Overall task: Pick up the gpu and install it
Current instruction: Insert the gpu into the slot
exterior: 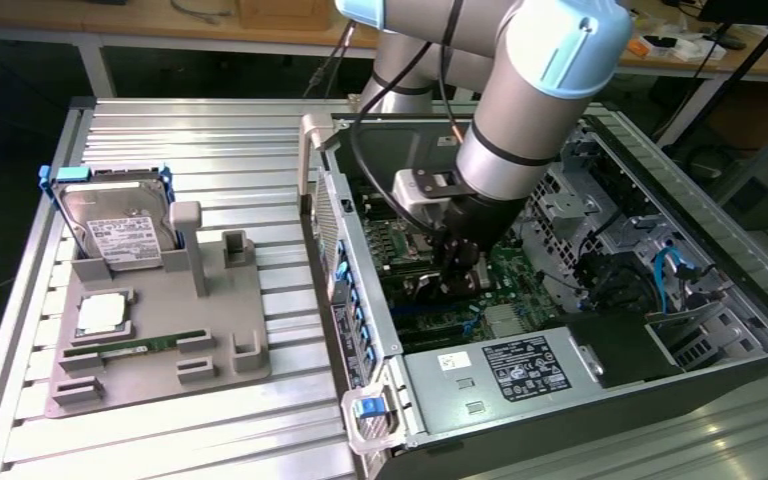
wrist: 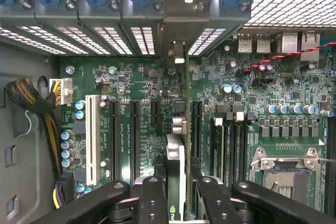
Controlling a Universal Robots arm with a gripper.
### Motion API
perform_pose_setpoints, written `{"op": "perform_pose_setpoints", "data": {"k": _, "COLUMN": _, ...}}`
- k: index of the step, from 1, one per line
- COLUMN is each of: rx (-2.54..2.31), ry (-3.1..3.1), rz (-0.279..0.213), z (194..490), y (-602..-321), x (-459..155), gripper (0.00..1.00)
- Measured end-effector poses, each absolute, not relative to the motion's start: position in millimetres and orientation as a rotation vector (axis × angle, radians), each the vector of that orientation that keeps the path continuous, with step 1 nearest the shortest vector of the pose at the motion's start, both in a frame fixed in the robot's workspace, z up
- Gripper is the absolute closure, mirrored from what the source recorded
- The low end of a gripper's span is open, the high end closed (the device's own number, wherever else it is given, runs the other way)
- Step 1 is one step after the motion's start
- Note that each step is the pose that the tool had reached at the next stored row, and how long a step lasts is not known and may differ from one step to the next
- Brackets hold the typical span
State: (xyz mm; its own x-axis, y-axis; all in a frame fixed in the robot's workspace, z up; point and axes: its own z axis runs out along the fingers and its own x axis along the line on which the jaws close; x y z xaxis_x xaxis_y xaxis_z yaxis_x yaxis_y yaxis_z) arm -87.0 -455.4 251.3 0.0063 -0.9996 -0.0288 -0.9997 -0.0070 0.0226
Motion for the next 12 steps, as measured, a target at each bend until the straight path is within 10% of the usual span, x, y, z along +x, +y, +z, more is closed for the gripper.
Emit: {"op": "perform_pose_setpoints", "data": {"k": 12, "rx": -2.224, "ry": 2.209, "rz": 0.051, "z": 251.7, "y": -455.5, "x": -95.9, "gripper": 0.73}}
